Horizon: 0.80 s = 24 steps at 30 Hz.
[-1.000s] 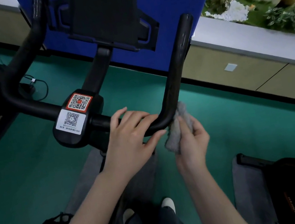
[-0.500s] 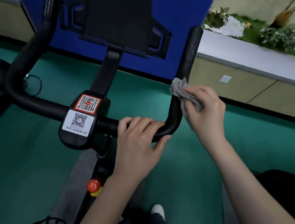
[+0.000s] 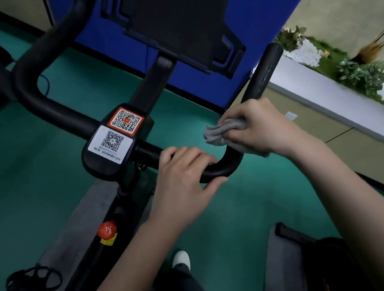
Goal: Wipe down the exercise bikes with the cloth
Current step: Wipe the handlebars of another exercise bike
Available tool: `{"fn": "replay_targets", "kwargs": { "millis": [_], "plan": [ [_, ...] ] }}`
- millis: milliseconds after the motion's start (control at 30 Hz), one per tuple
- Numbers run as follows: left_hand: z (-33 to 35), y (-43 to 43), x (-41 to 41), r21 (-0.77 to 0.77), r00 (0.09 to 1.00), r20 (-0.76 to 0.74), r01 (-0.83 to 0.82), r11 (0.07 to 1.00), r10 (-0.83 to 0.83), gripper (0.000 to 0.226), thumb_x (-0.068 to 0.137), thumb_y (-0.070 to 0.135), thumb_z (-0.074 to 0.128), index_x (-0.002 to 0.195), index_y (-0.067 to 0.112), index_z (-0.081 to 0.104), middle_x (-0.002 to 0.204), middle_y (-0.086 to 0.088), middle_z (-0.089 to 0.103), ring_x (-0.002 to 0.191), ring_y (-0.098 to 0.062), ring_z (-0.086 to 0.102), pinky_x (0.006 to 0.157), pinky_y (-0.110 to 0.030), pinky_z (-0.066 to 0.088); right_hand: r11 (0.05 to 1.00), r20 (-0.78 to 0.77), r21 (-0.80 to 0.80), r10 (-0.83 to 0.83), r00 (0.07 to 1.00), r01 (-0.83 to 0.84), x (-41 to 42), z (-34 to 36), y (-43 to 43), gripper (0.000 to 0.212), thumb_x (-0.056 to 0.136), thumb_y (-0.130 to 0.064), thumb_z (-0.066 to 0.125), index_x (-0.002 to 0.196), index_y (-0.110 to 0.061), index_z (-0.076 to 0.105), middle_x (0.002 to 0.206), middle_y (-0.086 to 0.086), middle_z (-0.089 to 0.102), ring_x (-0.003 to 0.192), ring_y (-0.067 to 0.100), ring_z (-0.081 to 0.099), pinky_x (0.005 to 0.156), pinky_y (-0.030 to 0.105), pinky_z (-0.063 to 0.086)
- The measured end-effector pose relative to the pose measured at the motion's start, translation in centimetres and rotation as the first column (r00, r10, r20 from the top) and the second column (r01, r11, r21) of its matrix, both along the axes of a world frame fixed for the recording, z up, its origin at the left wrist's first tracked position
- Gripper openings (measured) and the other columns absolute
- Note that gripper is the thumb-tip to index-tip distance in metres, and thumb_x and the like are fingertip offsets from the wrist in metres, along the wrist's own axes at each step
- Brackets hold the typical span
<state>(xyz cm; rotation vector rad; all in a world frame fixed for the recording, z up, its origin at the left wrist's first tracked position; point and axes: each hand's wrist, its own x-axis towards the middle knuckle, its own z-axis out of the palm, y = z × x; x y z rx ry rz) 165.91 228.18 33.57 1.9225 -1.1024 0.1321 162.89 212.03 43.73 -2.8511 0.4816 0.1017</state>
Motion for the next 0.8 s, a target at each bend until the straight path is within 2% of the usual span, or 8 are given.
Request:
{"fn": "replay_targets", "kwargs": {
  "millis": [67, 133, 233, 333, 467, 600, 733, 800],
  "plan": [
    [-0.1, 0.0, 0.0, -0.005, 1.0, 0.016, -0.02, 1.0, 0.02, 0.03, 0.072, 0.044, 0.07, 0.084, 0.018, 0.065, 0.085, 0.007, 0.059, 0.082, -0.015, 0.053, 0.087, -0.029, 0.028, 0.992, -0.181, 0.021, 0.123, 0.976, -0.121, 1.1, 0.0, 0.6, 0.016, 0.076, -0.014, 0.064, 0.089, -0.018, 0.074, 0.081, 0.001, 0.072, 0.081, 0.015, 0.063, 0.073, 0.027, 0.047],
    [-0.1, 0.1, -0.1, -0.006, 0.998, 0.05, -0.037, 0.999, 0.037, 0.032, 0.071, 0.044, 0.07, 0.084, 0.016, 0.064, 0.086, 0.004, 0.059, 0.084, -0.017, 0.052, 0.087, -0.031, 0.03, 0.979, -0.299, 0.071, 0.204, 0.932, -0.191, 2.0, -0.4, 1.2, 0.014, 0.077, -0.018, 0.067, 0.089, -0.02, 0.073, 0.082, 0.0, 0.072, 0.081, 0.012, 0.061, 0.072, 0.022, 0.046],
    [-0.3, 0.1, -0.3, 0.005, 0.995, 0.068, -0.074, 0.997, 0.073, 0.032, 0.071, 0.044, 0.071, 0.084, 0.015, 0.065, 0.085, 0.002, 0.059, 0.082, -0.02, 0.055, 0.084, -0.034, 0.033, 0.969, -0.39, 0.112, 0.245, 0.888, -0.219, 3.1, -0.5, 1.1, 0.016, 0.075, -0.02, 0.07, 0.091, -0.022, 0.074, 0.083, 0.001, 0.071, 0.082, 0.012, 0.061, 0.073, 0.023, 0.047],
    [-0.4, 0.0, -0.7, 0.002, 0.995, 0.027, -0.099, 0.995, 0.099, 0.031, 0.072, 0.044, 0.072, 0.083, 0.016, 0.064, 0.085, 0.003, 0.059, 0.082, -0.02, 0.055, 0.086, -0.03, 0.03, 0.956, -0.469, 0.066, 0.284, 0.836, -0.287, 4.2, -0.6, 0.8, 0.02, 0.077, -0.02, 0.071, 0.096, -0.018, 0.072, 0.09, 0.005, 0.07, 0.09, 0.018, 0.061, 0.078, 0.03, 0.05],
    [-0.3, 0.1, -0.4, 0.017, 0.997, -0.036, -0.072, 0.997, 0.072, 0.031, 0.071, 0.045, 0.075, 0.083, 0.02, 0.063, 0.086, 0.009, 0.057, 0.084, -0.014, 0.051, 0.087, -0.022, 0.024, 0.938, -0.555, 0.017, 0.297, 0.777, -0.347, 5.6, -0.5, -0.1, 0.026, 0.078, -0.021, 0.07, 0.105, -0.017, 0.069, 0.099, 0.006, 0.067, 0.094, 0.022, 0.061, 0.081, 0.034, 0.052],
    [-0.2, 0.1, -0.3, 0.021, 0.996, -0.071, -0.061, 0.998, 0.062, 0.03, 0.071, 0.05, 0.074, 0.083, 0.024, 0.064, 0.086, 0.012, 0.057, 0.084, -0.01, 0.052, 0.089, -0.021, 0.023, 0.937, -0.571, -0.026, 0.272, 0.775, -0.348, 6.5, 0.1, -1.1, 0.019, 0.078, -0.017, 0.07, 0.097, -0.016, 0.07, 0.094, 0.007, 0.068, 0.088, 0.023, 0.063, 0.078, 0.039, 0.054],
    [0.0, 0.0, -0.4, 0.019, 0.995, -0.076, -0.067, 0.998, 0.068, 0.033, 0.073, 0.054, 0.071, 0.083, 0.024, 0.064, 0.086, 0.012, 0.057, 0.083, -0.011, 0.053, 0.089, -0.022, 0.024, 0.926, -0.57, 0.023, 0.322, 0.756, -0.377, 6.2, 0.2, -1.1, 0.017, 0.078, -0.017, 0.071, 0.095, -0.015, 0.071, 0.089, 0.006, 0.069, 0.086, 0.02, 0.063, 0.073, 0.033, 0.052],
    [0.1, -0.1, -0.5, 0.027, 0.994, -0.064, -0.087, 0.996, 0.089, 0.037, 0.076, 0.06, 0.064, 0.084, 0.024, 0.065, 0.085, 0.012, 0.057, 0.083, -0.011, 0.053, 0.089, -0.022, 0.024, 0.919, -0.569, -0.019, 0.313, 0.761, -0.393, 6.3, 0.2, -1.4, 0.017, 0.079, -0.016, 0.069, 0.096, -0.016, 0.07, 0.09, 0.006, 0.067, 0.085, 0.021, 0.062, 0.07, 0.033, 0.051]
  ]
}}
